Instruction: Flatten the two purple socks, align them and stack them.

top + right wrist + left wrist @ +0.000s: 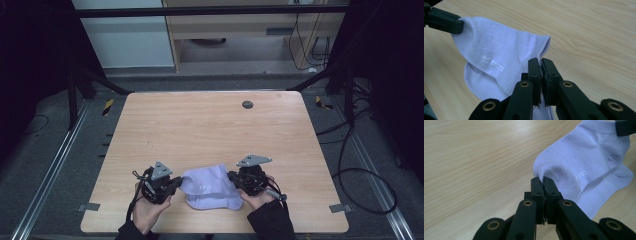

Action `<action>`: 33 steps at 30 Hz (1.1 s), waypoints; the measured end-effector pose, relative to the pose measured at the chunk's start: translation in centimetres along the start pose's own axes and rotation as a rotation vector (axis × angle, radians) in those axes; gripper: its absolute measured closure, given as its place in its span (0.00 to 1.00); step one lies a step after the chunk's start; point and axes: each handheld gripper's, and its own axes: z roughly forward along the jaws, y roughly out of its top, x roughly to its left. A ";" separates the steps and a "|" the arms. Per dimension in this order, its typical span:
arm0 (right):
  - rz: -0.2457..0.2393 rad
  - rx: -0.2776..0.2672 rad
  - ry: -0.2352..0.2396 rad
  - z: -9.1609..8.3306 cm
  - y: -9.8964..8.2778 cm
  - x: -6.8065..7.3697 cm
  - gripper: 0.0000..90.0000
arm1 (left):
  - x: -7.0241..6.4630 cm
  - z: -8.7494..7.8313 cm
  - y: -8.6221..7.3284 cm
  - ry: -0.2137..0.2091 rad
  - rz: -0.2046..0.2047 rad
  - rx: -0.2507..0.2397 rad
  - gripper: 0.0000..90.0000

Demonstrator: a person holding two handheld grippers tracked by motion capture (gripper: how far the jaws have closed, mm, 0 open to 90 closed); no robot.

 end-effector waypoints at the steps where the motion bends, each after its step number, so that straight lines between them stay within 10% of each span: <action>1: 0.003 0.004 0.000 -0.2 -0.3 -0.1 0.96 | -0.2 0.1 0.0 0.000 0.006 0.003 0.98; 33: 0.014 0.090 -0.004 -0.7 -3.9 -0.6 0.96 | -1.5 2.5 -1.7 -0.031 0.041 0.131 0.98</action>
